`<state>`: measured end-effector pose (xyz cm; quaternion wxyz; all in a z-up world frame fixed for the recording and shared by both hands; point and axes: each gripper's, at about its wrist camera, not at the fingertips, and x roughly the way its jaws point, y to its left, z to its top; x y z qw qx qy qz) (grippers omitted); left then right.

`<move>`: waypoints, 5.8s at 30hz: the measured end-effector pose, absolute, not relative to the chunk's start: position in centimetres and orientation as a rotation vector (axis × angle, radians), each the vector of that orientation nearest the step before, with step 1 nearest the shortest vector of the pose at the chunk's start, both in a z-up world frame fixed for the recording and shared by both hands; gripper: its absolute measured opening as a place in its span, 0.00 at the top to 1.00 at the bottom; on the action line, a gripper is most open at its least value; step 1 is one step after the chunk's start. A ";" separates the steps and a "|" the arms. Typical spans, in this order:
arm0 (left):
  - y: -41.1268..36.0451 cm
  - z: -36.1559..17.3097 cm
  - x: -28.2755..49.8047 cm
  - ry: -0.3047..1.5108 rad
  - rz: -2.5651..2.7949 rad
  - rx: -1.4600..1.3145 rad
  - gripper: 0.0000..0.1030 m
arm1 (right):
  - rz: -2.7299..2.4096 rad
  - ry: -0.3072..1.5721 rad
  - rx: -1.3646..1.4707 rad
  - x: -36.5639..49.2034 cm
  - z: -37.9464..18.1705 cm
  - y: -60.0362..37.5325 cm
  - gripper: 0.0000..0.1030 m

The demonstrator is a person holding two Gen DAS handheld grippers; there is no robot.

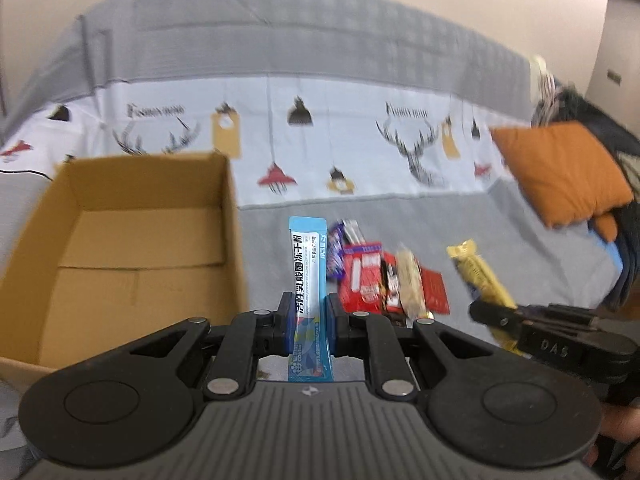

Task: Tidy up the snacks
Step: 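Carry both snacks over the box and open both tools to drop them, then grasp the red biscuit pack with left tool while right tool grasps the puff bag, then carry both packs over the box and open both tools to release them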

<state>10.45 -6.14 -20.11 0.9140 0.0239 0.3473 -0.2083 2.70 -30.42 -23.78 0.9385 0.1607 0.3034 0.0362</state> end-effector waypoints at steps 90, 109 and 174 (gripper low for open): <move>-20.7 -36.4 23.8 0.978 -0.480 0.083 0.22 | -0.072 0.649 0.710 11.4 -37.1 -38.6 0.64; -19.3 -38.6 25.2 1.101 -0.559 0.003 0.47 | -0.085 0.737 0.746 14.0 -38.3 -39.6 0.66; 2.3 -12.7 12.6 0.540 -0.350 -0.052 0.49 | 0.291 0.347 0.287 7.0 -12.6 -19.8 0.72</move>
